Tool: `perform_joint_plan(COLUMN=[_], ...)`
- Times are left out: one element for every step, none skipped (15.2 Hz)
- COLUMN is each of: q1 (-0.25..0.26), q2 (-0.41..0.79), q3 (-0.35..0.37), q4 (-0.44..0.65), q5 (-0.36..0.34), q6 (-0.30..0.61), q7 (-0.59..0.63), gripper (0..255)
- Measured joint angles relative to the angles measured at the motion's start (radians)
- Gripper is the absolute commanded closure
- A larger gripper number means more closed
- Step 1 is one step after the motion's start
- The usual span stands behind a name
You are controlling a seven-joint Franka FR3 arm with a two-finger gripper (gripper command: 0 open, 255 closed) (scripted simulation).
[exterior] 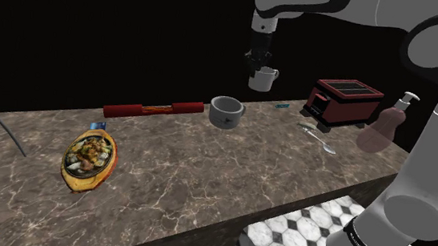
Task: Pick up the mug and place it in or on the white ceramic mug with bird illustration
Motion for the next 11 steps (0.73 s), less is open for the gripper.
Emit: perform_joint_plan(q1=[0.012,0.026,0.040,0.053,0.067,0.080,0.094,0.103,0.107,0.109,0.110], q2=[0.012,0.024,0.037,0.043,0.055,0.077,0.091,0.103,0.104,0.102,0.101], q3=[0.008,0.016,0.025,0.032,0.040,0.047,0.054,0.059,0.061,0.062,0.062], q4=[0.019,0.042,0.068,0.072,0.094,0.128,0.153,0.169,0.164,0.150,0.136], q5=[0.000,-0.001,-0.002,-0.003,-0.004,-0.006,-0.007,-0.008,-0.009,-0.009,-0.009], q6=[-0.007,-0.020,-0.033,-0.032,-0.043,-0.055,-0.068,-0.072,-0.066,-0.055,-0.042], q7=[0.019,0.041,0.063,0.083,0.104,0.123,0.144,0.157,0.164,0.167,0.170], gripper=[255,255,255,255,255,255,255,255,255,255,255])
